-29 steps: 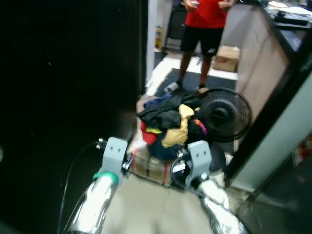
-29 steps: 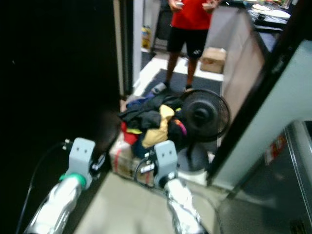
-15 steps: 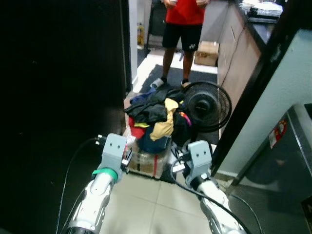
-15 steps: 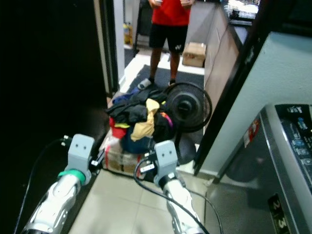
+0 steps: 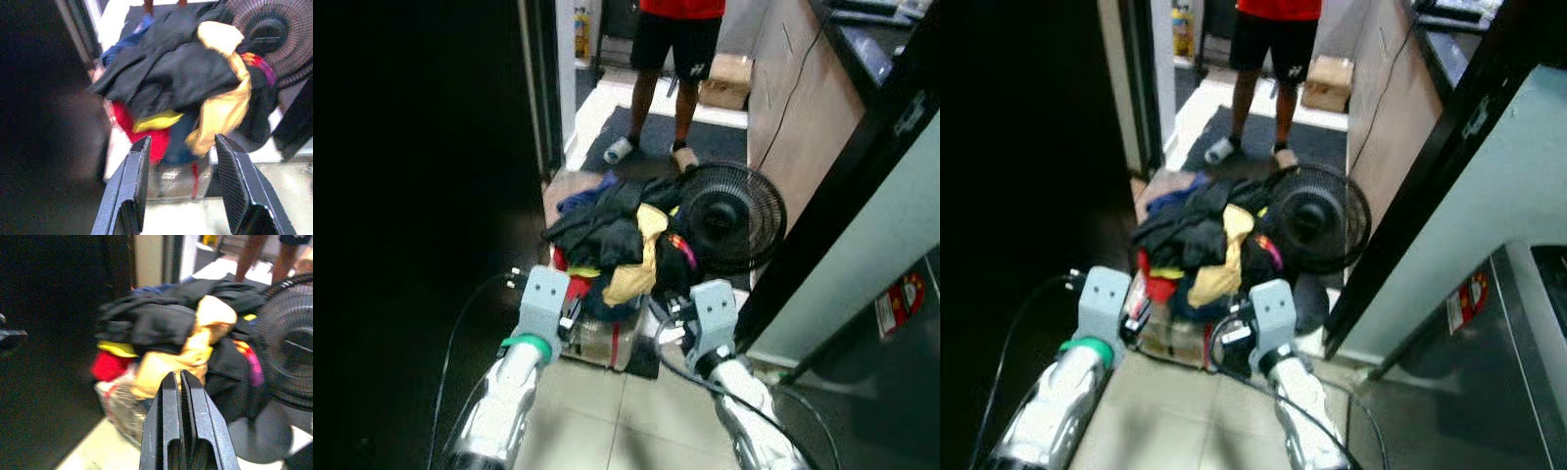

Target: Clothes washing

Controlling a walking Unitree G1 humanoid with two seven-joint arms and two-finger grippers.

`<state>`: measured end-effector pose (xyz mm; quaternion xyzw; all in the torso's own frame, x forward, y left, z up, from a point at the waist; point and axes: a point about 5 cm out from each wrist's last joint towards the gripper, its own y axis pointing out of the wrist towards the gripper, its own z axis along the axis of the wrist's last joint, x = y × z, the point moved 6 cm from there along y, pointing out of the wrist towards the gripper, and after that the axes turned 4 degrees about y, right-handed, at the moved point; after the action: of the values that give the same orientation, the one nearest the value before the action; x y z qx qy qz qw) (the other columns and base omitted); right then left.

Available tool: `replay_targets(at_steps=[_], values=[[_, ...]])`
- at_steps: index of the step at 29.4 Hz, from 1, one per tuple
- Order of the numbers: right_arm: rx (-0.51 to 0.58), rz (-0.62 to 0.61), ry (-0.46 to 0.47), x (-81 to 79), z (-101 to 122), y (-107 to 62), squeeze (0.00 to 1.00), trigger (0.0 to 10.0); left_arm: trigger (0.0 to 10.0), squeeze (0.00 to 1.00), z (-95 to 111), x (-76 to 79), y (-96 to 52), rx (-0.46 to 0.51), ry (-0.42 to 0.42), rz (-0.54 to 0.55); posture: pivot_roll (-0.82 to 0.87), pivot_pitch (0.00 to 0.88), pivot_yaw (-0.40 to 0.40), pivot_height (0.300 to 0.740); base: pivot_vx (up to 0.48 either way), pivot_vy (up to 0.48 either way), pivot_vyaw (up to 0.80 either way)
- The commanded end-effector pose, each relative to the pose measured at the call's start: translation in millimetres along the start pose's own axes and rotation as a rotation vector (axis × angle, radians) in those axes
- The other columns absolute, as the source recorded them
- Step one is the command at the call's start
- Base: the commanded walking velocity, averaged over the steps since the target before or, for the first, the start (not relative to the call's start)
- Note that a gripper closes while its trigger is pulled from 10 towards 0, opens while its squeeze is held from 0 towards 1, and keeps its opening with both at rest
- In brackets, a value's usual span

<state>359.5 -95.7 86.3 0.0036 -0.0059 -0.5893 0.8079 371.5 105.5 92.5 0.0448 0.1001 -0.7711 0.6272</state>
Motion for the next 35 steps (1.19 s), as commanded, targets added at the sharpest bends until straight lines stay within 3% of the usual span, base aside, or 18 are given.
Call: replay_targets(at_steps=[1, 35], values=[[-0.008, -0.001, 0.005, -0.8, -2.5, -1.2, 0.00, 10.0, 10.0, 0.00, -10.2, 0.1, -4.2, -0.027, 0.011, -0.003, 0.07, 0.031, 0.005, 0.740, 0.472, 0.000, 0.00], [-0.022, 0.013, -0.011, -2.2, -6.2, -1.2, 0.00, 10.0, 10.0, 0.00, -20.0, 4.2, -4.6, -0.058, 0.026, -0.020, 0.07, 0.019, 0.001, 0.740, 0.443, 0.000, 0.00]])
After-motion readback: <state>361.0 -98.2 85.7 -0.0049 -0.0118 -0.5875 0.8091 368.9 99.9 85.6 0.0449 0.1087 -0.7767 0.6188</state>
